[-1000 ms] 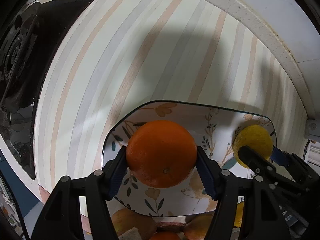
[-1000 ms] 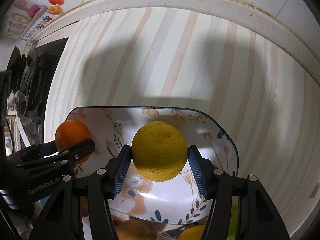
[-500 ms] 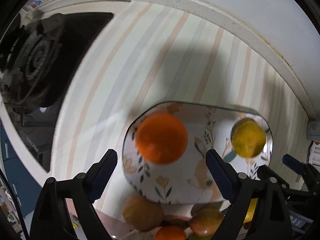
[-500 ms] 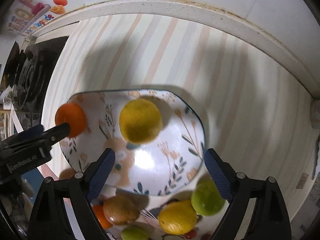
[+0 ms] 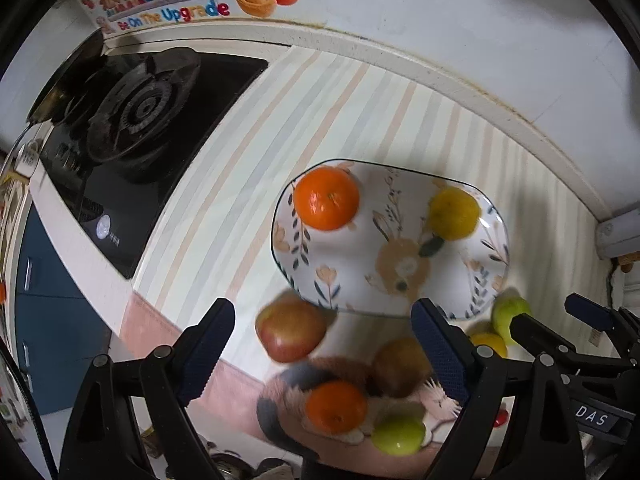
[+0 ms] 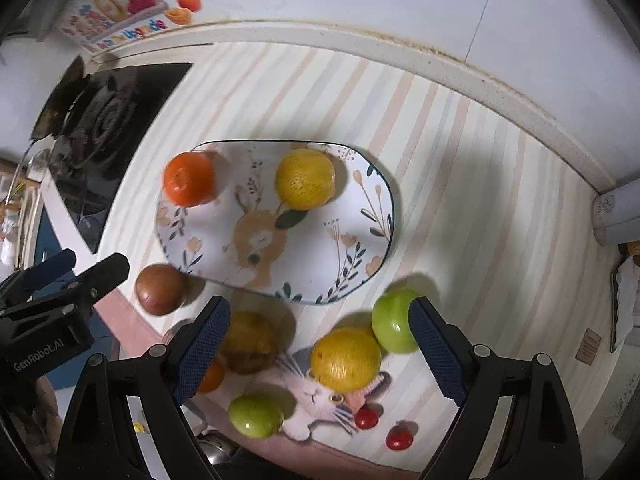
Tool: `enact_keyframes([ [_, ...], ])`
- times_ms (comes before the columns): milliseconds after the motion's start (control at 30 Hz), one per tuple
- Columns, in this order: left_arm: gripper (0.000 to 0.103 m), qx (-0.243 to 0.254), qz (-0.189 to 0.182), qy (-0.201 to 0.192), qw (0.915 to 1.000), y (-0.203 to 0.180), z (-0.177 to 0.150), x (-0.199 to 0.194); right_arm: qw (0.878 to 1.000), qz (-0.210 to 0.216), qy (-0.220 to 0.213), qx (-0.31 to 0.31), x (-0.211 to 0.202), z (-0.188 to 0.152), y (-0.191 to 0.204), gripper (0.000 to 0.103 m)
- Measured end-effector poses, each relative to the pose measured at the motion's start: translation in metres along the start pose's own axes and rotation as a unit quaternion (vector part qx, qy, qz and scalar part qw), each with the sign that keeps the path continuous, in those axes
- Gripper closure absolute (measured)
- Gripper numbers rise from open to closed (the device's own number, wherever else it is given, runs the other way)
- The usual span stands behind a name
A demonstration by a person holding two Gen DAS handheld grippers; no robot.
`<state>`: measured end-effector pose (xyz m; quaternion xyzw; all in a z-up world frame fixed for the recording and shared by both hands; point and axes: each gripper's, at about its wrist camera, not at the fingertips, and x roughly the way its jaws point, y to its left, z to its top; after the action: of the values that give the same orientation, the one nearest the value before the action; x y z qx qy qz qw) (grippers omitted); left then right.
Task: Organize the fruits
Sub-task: 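Lift both tools away from the plate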
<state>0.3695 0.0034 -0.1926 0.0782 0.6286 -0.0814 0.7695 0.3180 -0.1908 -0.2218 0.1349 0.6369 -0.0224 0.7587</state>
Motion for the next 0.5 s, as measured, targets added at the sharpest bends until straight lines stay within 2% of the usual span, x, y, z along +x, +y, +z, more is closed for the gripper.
enact_keyframes([
  [333,0.013,-0.007,-0.006,-0.052,0.9986,-0.003,-0.042,-0.064,0.999,0.014,-0.044,-0.024,-0.059,-0.042,0.003,0.010],
  [500,0.013,-0.012,-0.014,-0.064,0.9978,-0.002,-0.062,-0.086,0.997,0.020,-0.067,-0.037,-0.089,-0.060,0.003,0.010],
])
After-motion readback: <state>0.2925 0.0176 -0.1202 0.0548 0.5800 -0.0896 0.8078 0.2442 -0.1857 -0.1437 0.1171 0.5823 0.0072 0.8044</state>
